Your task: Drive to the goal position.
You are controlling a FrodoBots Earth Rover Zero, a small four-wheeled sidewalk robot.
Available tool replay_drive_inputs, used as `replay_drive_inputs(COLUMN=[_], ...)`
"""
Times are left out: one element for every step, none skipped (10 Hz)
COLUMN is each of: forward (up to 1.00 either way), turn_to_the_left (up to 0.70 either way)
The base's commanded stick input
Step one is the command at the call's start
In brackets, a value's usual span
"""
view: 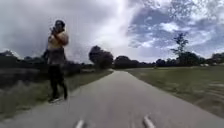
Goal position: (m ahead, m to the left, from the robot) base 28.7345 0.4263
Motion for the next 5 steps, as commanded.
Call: replay_drive_inputs(forward=[0.7, 0.7, 0.7, 0.7, 0.7], turn_to_the_left=[0.0, 0.0, 0.0, 0.0, 0.0])
